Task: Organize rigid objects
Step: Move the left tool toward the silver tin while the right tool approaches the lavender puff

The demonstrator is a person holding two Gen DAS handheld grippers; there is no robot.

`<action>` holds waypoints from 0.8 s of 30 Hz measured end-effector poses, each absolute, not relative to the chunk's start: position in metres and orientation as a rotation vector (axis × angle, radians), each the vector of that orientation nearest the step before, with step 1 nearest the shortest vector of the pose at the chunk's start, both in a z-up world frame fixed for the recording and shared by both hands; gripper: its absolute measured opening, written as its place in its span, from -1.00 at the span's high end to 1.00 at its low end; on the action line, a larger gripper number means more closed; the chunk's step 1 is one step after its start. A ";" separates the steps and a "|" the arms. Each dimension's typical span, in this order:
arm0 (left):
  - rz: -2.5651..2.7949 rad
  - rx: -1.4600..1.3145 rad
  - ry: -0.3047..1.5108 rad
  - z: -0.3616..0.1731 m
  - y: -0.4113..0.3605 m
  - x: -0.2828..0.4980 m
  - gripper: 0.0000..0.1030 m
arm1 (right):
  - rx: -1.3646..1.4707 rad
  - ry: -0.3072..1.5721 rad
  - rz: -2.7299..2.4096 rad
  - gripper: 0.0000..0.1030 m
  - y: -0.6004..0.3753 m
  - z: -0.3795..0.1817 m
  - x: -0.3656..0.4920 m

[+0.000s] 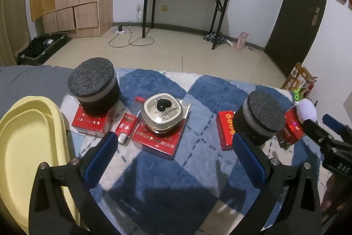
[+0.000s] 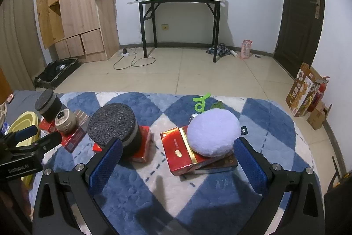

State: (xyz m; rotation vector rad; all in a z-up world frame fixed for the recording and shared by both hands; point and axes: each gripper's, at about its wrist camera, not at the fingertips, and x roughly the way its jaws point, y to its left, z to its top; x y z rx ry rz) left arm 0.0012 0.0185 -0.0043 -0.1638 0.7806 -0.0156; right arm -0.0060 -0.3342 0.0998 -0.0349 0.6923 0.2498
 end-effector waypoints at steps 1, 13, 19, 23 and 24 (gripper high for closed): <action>-0.018 -0.168 0.775 -0.004 0.019 0.000 -1.00 | -0.034 0.694 0.249 -0.99 -0.334 0.100 -0.006; 0.005 -0.094 0.794 0.006 0.053 -0.010 -1.00 | -0.031 0.684 0.234 -0.99 -0.343 0.102 -0.006; 0.109 -0.224 0.769 0.011 0.104 -0.020 -1.00 | -0.006 0.685 0.202 -0.99 -0.358 0.103 -0.005; 0.048 -0.226 0.775 0.008 0.088 -0.015 -1.00 | 0.007 0.690 0.200 -0.99 -0.364 0.102 -0.002; 0.005 -0.225 0.769 0.007 0.078 -0.013 -1.00 | 0.019 0.686 0.208 -0.99 -0.368 0.102 -0.001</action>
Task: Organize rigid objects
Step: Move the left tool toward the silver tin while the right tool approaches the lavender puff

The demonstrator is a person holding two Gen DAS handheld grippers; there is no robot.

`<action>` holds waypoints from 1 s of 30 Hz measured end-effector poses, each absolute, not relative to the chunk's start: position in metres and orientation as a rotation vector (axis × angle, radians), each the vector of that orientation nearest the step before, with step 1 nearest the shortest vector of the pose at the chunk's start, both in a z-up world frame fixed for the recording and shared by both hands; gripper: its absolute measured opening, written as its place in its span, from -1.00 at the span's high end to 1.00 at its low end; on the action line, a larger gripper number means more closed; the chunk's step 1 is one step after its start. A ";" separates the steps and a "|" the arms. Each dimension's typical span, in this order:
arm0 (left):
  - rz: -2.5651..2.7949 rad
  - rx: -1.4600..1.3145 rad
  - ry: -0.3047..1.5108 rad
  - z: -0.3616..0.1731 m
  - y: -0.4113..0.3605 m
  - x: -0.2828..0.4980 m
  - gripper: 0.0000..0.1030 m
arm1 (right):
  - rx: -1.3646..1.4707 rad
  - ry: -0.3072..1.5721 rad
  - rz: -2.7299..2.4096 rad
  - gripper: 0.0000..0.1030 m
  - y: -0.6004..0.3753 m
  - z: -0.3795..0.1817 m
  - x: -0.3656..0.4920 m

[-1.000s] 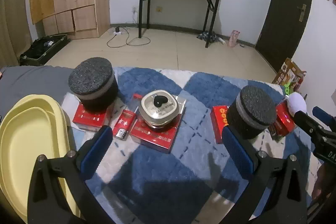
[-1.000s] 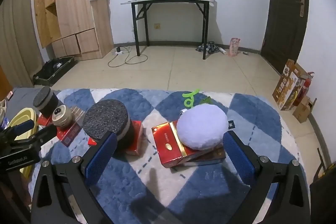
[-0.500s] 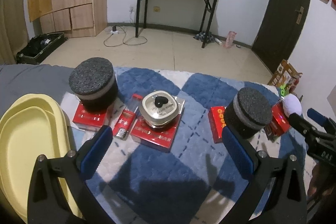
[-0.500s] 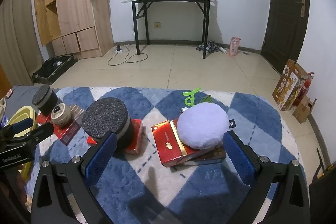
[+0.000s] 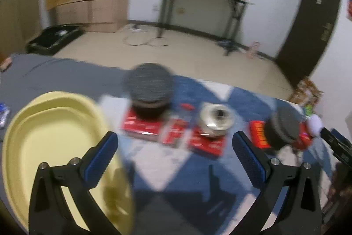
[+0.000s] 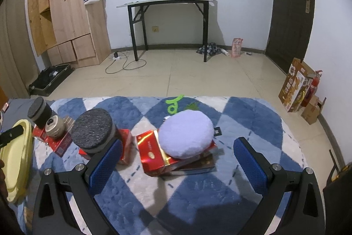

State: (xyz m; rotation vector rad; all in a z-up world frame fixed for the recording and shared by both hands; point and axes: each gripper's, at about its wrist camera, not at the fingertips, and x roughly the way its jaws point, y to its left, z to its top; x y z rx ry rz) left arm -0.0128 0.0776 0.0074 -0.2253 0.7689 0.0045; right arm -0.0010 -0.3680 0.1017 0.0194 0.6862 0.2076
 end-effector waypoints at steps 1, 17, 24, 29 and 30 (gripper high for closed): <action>-0.021 -0.220 0.765 0.007 0.070 -0.011 -1.00 | 0.034 0.680 0.213 -0.99 -0.373 0.101 0.000; 0.072 0.004 0.723 0.050 0.009 0.025 -1.00 | 0.062 0.648 0.235 -0.99 -0.397 0.076 0.024; 0.021 -0.014 0.789 0.003 0.019 0.044 -1.00 | 0.018 0.619 0.213 -0.99 -0.390 0.073 0.030; 0.034 -0.012 0.816 -0.022 0.023 0.055 -1.00 | -0.016 0.620 0.197 -0.93 -0.382 0.064 0.032; 0.042 -0.022 0.812 -0.023 0.023 0.057 -1.00 | -0.008 0.619 0.201 -0.89 -0.381 0.064 0.033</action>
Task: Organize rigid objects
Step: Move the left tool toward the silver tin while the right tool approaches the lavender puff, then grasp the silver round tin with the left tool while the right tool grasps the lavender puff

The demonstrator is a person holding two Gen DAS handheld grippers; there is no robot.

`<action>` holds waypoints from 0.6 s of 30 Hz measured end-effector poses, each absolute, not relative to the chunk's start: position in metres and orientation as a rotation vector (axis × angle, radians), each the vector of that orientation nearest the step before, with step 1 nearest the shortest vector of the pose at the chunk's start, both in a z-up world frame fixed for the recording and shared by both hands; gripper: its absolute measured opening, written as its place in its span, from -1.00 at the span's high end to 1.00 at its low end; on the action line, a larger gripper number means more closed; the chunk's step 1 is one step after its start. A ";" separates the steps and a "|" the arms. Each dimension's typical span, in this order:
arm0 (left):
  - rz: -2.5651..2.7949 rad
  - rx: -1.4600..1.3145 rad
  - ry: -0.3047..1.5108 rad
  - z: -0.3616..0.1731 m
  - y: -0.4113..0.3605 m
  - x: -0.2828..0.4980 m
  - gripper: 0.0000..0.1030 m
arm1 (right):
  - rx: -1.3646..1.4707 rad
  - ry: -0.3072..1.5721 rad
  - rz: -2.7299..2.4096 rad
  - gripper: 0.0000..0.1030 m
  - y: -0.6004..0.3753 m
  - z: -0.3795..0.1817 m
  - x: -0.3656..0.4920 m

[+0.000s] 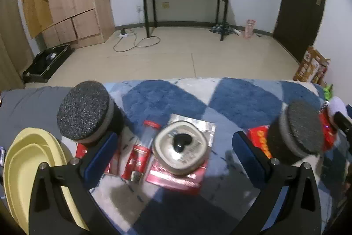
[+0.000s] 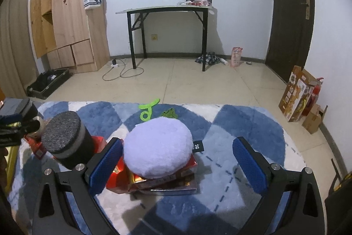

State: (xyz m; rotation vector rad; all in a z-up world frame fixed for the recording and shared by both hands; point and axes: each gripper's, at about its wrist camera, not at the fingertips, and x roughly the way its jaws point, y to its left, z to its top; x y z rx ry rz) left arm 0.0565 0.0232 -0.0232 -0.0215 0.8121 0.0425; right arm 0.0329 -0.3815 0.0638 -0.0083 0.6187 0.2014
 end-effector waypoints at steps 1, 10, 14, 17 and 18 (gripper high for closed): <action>0.048 -0.043 0.807 -0.026 0.026 0.057 -1.00 | 0.001 0.618 0.207 -0.86 -0.382 0.064 0.033; -0.007 -0.074 0.837 -0.038 0.035 0.064 -0.63 | -0.034 0.602 0.186 -0.58 -0.373 0.057 0.036; -0.022 -0.068 0.837 -0.041 0.033 0.065 -0.50 | -0.051 0.603 0.197 -0.38 -0.370 0.055 0.039; -0.060 -0.082 0.838 -0.040 0.031 0.063 -0.24 | -0.042 0.599 0.208 -0.22 -0.372 0.055 0.040; -0.072 -0.083 0.837 -0.040 0.030 0.063 -0.19 | -0.039 0.595 0.210 -0.21 -0.373 0.055 0.041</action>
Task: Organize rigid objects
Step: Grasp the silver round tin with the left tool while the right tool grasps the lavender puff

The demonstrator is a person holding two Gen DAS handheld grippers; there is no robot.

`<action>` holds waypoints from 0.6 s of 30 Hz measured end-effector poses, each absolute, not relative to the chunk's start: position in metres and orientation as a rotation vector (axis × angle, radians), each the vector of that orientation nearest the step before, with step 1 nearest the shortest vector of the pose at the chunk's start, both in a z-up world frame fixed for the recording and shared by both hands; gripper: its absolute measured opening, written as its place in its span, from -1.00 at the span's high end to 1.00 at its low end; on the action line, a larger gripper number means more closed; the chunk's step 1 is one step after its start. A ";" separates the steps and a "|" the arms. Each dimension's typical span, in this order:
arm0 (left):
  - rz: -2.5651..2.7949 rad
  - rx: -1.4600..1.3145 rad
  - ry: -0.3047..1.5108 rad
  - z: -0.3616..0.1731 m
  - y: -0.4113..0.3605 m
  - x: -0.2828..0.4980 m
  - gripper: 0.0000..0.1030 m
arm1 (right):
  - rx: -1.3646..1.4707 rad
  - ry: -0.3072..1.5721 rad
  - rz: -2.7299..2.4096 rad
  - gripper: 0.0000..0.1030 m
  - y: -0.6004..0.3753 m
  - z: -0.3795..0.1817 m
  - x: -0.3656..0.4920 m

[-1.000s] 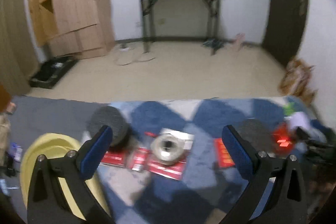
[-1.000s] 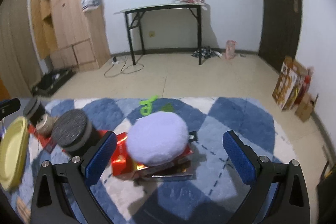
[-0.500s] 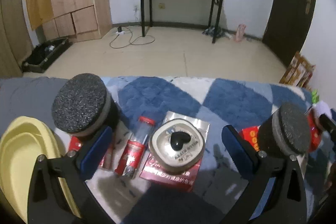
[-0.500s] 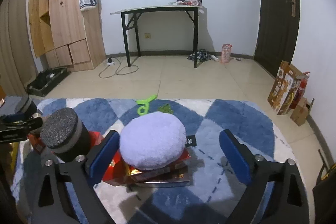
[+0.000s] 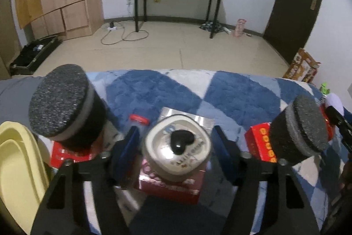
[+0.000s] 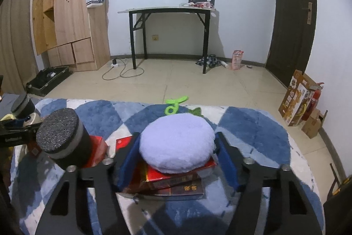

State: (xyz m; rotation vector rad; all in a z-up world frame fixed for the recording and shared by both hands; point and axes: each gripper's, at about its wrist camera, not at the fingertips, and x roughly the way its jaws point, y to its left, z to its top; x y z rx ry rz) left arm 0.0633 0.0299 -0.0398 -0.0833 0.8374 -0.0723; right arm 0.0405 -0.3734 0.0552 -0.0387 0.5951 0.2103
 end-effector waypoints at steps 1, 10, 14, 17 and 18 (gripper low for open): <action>-0.082 -0.081 0.838 -0.039 0.028 0.063 -0.14 | -0.032 0.594 0.215 -0.20 -0.375 0.055 0.041; -0.067 -0.069 0.832 -0.034 0.030 0.063 -0.04 | -0.033 0.582 0.245 -0.14 -0.380 0.059 0.034; -0.067 -0.071 0.828 -0.031 0.032 0.061 -0.04 | -0.022 0.581 0.250 -0.14 -0.381 0.059 0.032; -0.081 -0.077 0.807 -0.023 0.032 0.057 -0.04 | -0.009 0.576 0.253 -0.14 -0.385 0.062 0.030; -0.084 -0.079 0.796 -0.019 0.032 0.055 -0.04 | -0.005 0.570 0.252 -0.14 -0.386 0.063 0.030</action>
